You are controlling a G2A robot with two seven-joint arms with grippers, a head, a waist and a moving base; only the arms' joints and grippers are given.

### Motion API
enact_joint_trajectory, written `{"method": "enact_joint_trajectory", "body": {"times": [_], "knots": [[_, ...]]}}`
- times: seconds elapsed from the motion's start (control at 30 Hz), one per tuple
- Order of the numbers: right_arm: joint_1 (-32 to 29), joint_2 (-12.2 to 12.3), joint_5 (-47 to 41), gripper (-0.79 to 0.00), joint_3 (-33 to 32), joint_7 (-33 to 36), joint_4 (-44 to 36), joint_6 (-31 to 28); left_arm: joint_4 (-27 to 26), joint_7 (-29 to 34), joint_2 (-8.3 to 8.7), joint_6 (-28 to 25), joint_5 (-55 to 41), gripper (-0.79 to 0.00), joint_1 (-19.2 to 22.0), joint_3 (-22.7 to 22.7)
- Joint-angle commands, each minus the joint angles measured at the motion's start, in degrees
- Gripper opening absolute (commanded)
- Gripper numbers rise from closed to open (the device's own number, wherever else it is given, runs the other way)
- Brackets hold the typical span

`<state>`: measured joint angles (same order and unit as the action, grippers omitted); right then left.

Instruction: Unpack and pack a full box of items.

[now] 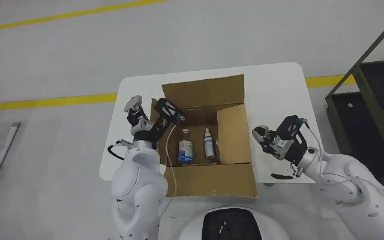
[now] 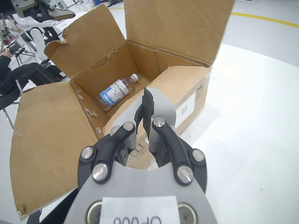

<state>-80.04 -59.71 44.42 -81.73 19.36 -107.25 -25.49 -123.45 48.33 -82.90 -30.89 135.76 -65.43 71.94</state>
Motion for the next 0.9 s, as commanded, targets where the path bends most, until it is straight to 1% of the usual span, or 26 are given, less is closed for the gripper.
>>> {"method": "enact_joint_trajectory", "body": {"times": [0.0, 0.17, 0.23, 0.3, 0.37, 0.47, 0.53, 0.6, 0.87], "knots": [[-1.82, 0.15, -0.49, -0.785, -1.86, -0.74, -0.23, 0.27, -1.00, -1.68, -0.13, -0.20, 0.10, 0.000, -0.40, -2.69], [-5.41, 0.35, -1.81, -0.785, -5.09, -2.42, -0.08, 0.66, -1.12, -2.60, -1.09, 0.16, -9.16, 0.000, -2.28, -8.69], [-6.47, 0.38, -1.75, -0.785, -6.05, -2.92, 0.34, 1.58, -0.55, -0.07, -1.58, 0.73, -12.63, 0.000, -2.97, -10.86], [-7.39, 0.33, -1.34, -0.785, -6.58, -3.49, 0.49, 3.16, 0.23, 1.16, -2.07, 0.32, -17.20, 0.000, -3.42, -13.32], [-8.20, 0.25, -1.23, -0.785, -6.73, -4.17, 0.70, 4.38, 1.45, 2.94, -2.57, 1.30, -22.55, 0.000, -3.69, -14.20], [-8.87, 0.14, -0.37, -0.785, -6.32, -4.60, 1.31, 5.35, 5.07, 5.27, -3.18, 2.00, -31.18, 0.000, -3.03, -14.00], [-9.06, 0.03, -0.37, -0.785, -5.74, -5.01, 1.75, 5.40, 8.29, 10.08, -3.56, 2.97, -36.40, 0.000, -2.02, -13.10], [-9.08, -0.04, 0.04, -0.785, -5.32, -5.14, 1.90, 5.42, 8.86, 11.64, -3.95, 3.87, -43.33, 0.000, -0.94, -12.37], [-9.27, -0.17, 0.27, -0.785, -4.69, -4.67, 1.65, 4.55, 8.91, 12.02, -3.97, 3.98, -44.16, 0.000, -0.81, -12.13]]}}
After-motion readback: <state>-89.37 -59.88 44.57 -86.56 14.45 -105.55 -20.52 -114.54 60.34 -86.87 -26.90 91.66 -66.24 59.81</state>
